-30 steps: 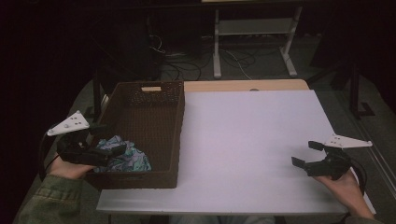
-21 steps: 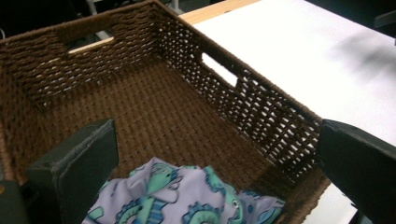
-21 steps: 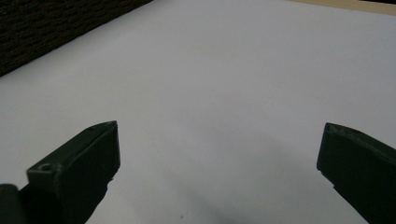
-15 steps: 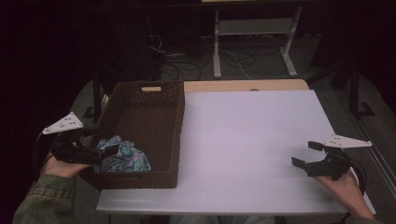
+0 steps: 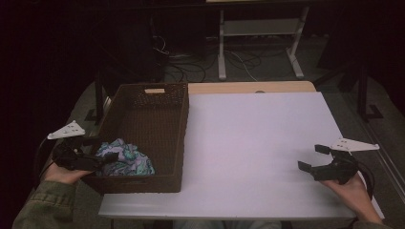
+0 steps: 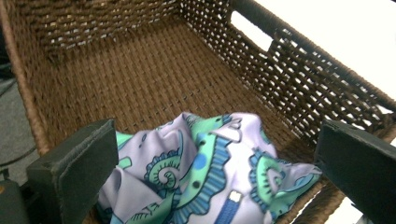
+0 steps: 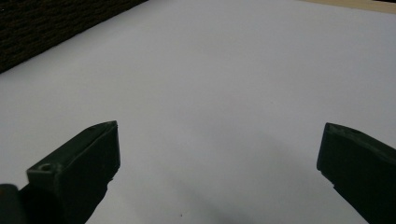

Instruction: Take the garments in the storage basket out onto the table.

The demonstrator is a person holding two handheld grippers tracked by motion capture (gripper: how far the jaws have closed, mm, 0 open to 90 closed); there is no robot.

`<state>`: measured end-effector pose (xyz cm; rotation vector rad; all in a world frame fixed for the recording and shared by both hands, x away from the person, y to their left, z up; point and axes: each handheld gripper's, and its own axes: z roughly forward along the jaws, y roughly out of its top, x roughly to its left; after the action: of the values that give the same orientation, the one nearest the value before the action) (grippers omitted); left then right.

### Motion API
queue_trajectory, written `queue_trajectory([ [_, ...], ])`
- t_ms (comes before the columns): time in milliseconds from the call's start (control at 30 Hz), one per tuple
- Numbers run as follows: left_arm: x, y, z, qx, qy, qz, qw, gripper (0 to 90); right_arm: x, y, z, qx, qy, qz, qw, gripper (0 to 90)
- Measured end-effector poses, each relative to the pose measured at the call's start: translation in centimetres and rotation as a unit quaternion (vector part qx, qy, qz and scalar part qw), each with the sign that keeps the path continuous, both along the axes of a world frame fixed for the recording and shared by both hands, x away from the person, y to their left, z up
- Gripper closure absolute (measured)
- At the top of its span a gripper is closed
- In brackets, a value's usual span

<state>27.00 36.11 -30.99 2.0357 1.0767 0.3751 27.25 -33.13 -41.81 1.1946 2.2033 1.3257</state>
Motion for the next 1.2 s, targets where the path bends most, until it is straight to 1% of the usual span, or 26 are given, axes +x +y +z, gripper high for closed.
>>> queue_trajectory([
  [133,0.1,0.1,-0.7,0.009,0.013,0.0,0.9999,0.0,0.0,0.0,0.0,0.0,0.0,0.0,1.0,0.0],
  [200,0.2,0.1,-1.0,0.007,0.017,-0.001,0.9998,0.0,0.0,0.0,0.0,0.0,0.001,0.0,1.0,0.0],
  [233,0.3,0.1,-1.1,0.013,0.02,-0.006,0.9997,0.0,0.0,0.0,0.0,-0.001,0.001,0.0,1.0,0.0],
  [400,0.5,-0.1,-1.7,0.021,0.033,-0.009,0.9992,0.0,0.0,0.1,-0.1,-0.002,0.001,0.001,1.0,0.0],
  [533,0.6,-0.3,-2.0,0.041,0.051,-0.021,0.9976,0.0,0.0,0.1,-0.1,-0.002,0.002,0.001,1.0,0.0],
  [600,0.6,-0.5,-2.2,0.047,0.056,-0.026,0.997,0.0,0.0,0.1,-0.1,-0.002,0.002,0.001,1.0,0.0],
  [800,0.7,-0.4,-2.5,0.052,0.065,-0.026,0.9962,0.0,0.0,0.1,-0.1,-0.002,0.002,0.001,1.0,0.0],
  [900,0.8,-0.5,-2.7,0.061,0.073,-0.026,0.9951,0.0,0.0,0.1,-0.1,-0.003,0.002,0.002,1.0,0.0],
  [1000,0.8,-0.6,-2.9,0.07,0.075,-0.033,0.9941,2.4,0.0,0.1,-0.1,-0.003,0.0,0.001,1.0,0.0],
  [1033,0.8,-0.7,-2.9,0.07,0.076,-0.032,0.9941,3.8,0.0,0.0,0.0,-0.003,0.0,0.0,1.0,0.0],
  [1067,0.8,-0.7,-2.9,0.076,0.075,-0.033,0.9937,5.1,0.0,0.0,0.0,-0.002,0.0,-0.001,1.0,0.0],
  [1100,0.8,-0.7,-2.9,0.078,0.075,-0.033,0.9936,6.6,0.0,0.0,0.0,-0.002,-0.001,-0.001,1.0,0.0],
  [1200,0.8,-0.7,-2.8,0.075,0.077,-0.038,0.9934,14.7,0.0,0.0,0.0,-0.001,-0.001,-0.001,1.0,0.0],
])
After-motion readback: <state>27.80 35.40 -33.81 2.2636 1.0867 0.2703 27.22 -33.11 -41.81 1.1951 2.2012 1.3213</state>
